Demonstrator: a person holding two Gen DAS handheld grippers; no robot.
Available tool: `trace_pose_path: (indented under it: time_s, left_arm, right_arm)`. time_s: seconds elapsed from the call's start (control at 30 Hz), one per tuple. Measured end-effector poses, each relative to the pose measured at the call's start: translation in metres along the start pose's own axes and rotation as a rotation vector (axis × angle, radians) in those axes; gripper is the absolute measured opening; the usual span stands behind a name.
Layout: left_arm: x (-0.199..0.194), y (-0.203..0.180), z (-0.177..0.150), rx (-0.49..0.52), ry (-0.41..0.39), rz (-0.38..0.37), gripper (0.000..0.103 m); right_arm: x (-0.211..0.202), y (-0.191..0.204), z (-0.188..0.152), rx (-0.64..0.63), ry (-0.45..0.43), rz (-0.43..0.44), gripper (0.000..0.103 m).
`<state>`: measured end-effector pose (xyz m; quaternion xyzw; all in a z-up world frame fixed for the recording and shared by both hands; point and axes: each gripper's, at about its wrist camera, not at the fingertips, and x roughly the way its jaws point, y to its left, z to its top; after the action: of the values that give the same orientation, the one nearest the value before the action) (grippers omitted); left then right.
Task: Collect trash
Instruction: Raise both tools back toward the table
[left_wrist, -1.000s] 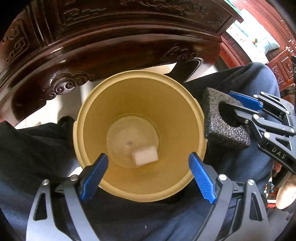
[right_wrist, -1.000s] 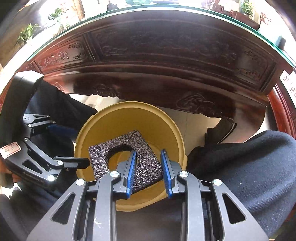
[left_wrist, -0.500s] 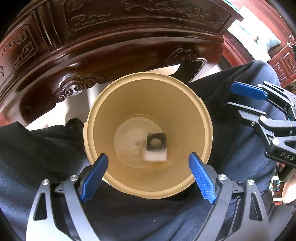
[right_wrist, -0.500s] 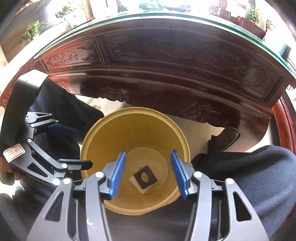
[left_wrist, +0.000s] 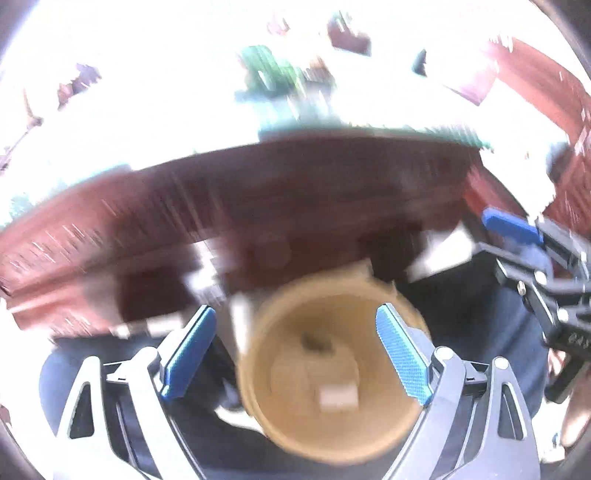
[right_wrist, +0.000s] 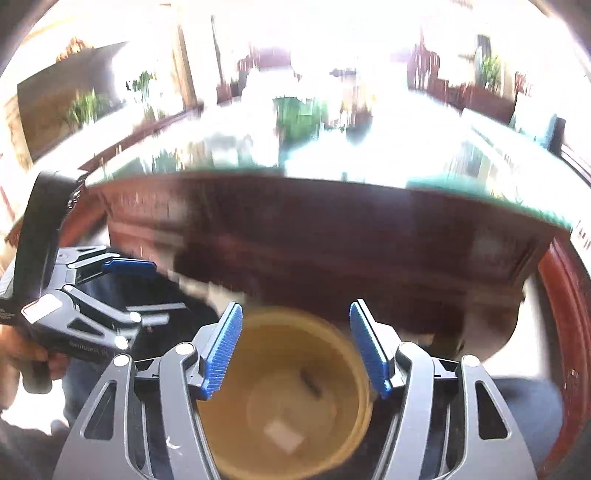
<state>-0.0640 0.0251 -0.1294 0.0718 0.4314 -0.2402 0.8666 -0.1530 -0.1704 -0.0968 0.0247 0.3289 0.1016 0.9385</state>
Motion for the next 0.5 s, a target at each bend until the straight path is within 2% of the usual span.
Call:
trace_pose_path:
  time_s: [0.13,0.23,0.27,0.3,0.4,0.5]
  left_arm:
    - [-0.031,0.02,0.033,-0.088,-0.219,0.113,0.099]
    - [-0.041,0.031,0.056,-0.127,-0.314,0.176,0.099]
    - [-0.043,0.034,0.063,-0.132,-0.337,0.202,0.099]
    - [-0.042,0.037,0.071,-0.135,-0.352,0.226,0.099]
    - [-0.036,0.048,0.089,-0.121,-0.382,0.301,0.099]
    - [-0.021,0.065,0.107,-0.091,-0.367,0.365,0.099]
  right_arm:
    - [-0.008,0.001,0.032,-0.025,-0.138,-0.022,0.071]
    - [-0.012,0.006,0.054,-0.028,-0.24,-0.035,0.087]
    - [-0.013,0.008,0.059,-0.025,-0.267,-0.042,0.094]
    - [-0.013,0.01,0.065,-0.029,-0.297,-0.047,0.095]
    - [-0.002,0.016,0.081,-0.064,-0.323,-0.048,0.095]
    - [0.013,0.021,0.098,-0.09,-0.326,-0.055,0.095]
